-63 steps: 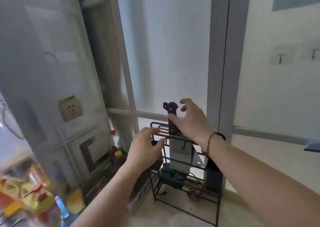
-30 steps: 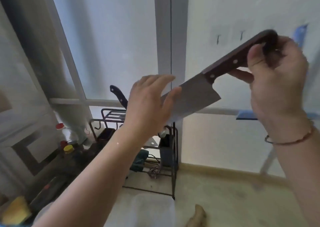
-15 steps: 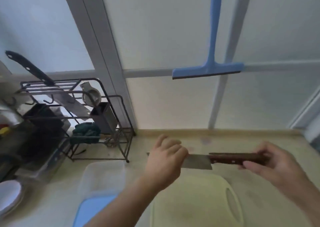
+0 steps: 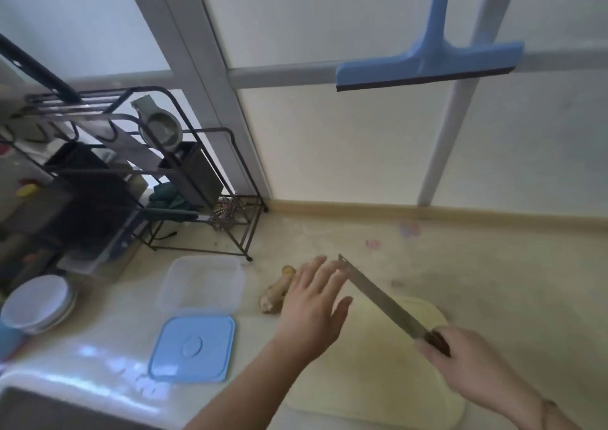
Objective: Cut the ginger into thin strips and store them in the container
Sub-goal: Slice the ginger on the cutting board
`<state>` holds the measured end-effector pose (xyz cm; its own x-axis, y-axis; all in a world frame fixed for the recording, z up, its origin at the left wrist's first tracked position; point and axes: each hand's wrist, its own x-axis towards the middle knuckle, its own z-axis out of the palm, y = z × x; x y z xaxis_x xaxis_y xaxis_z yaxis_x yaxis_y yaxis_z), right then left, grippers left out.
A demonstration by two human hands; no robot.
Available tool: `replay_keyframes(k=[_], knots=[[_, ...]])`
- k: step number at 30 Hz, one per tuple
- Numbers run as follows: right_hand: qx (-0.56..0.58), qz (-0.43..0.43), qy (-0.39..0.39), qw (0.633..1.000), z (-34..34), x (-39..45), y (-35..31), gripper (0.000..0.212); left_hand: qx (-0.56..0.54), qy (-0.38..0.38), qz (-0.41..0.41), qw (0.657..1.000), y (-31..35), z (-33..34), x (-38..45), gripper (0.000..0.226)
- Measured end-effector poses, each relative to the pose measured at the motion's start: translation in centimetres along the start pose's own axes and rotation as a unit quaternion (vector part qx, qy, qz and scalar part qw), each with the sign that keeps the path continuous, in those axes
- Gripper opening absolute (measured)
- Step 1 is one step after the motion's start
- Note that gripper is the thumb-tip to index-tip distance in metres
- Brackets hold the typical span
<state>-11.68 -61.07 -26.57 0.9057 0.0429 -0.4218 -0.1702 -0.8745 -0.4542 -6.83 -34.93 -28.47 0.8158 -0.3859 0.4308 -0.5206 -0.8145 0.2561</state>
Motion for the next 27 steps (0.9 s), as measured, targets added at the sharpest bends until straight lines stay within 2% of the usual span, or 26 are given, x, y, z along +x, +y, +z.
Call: replay_keyframes(k=[3,4,6,8,10,12,13,15,17,19,21,23,25,27], knots=[[0.066,0.048,0.037,0.996,1.3,0.5,0.1,0.053,0.002,-0.06,-0.185,0.981,-5.0,1.0,-1.8,0.038],[0.085,0.059,0.04,0.994,1.6,0.6,0.0,0.064,0.002,-0.093,-0.232,0.968,-6.3,1.3,-2.3,0.039],[0.099,0.066,0.061,0.991,2.2,1.0,-0.1,0.097,-0.001,-0.148,-0.291,0.945,-8.0,1.5,-2.8,0.043],[0.102,0.069,0.068,0.99,2.8,1.6,0.3,0.113,-0.001,-0.18,-0.309,0.934,-8.8,1.8,-2.8,0.046],[0.107,0.067,0.068,0.99,3.0,1.9,0.1,0.105,0.008,-0.216,-0.319,0.923,-9.2,2.2,-2.7,0.051],[0.104,0.068,0.067,0.99,3.1,2.0,-0.1,0.073,0.007,-0.243,-0.342,0.908,-9.5,2.5,-2.6,0.054],[0.103,0.068,0.067,0.99,3.1,2.0,0.0,0.06,0.003,-0.243,-0.352,0.904,-9.6,2.6,-2.6,0.053],[0.108,0.064,0.063,0.99,3.0,2.1,0.0,0.052,-0.008,-0.224,-0.356,0.907,-9.8,2.6,-2.5,0.048],[0.116,0.058,0.067,0.989,2.9,2.0,0.4,0.052,-0.029,-0.181,-0.338,0.923,-9.3,2.7,-2.6,0.045],[0.131,0.061,0.075,0.987,2.9,1.6,0.8,0.051,-0.085,-0.145,-0.286,0.944,-7.8,2.8,-2.9,0.048],[0.142,0.074,0.086,0.983,3.0,1.0,1.6,0.051,-0.131,-0.151,-0.162,0.966,-5.6,3.6,-3.6,0.052],[0.151,0.091,0.092,0.98,2.9,0.2,2.4,0.051,-0.151,-0.171,-0.045,0.973,-3.1,4.9,-4.6,0.055],[0.161,0.103,0.097,0.977,2.8,-0.9,3.4,0.05,-0.151,-0.185,0.03,0.971,-1.0,6.2,-5.3,0.053],[0.172,0.11,0.101,0.974,2.6,-2.0,4.2,0.05,-0.133,-0.205,0.067,0.967,0.3,7.1,-5.9,0.053]])
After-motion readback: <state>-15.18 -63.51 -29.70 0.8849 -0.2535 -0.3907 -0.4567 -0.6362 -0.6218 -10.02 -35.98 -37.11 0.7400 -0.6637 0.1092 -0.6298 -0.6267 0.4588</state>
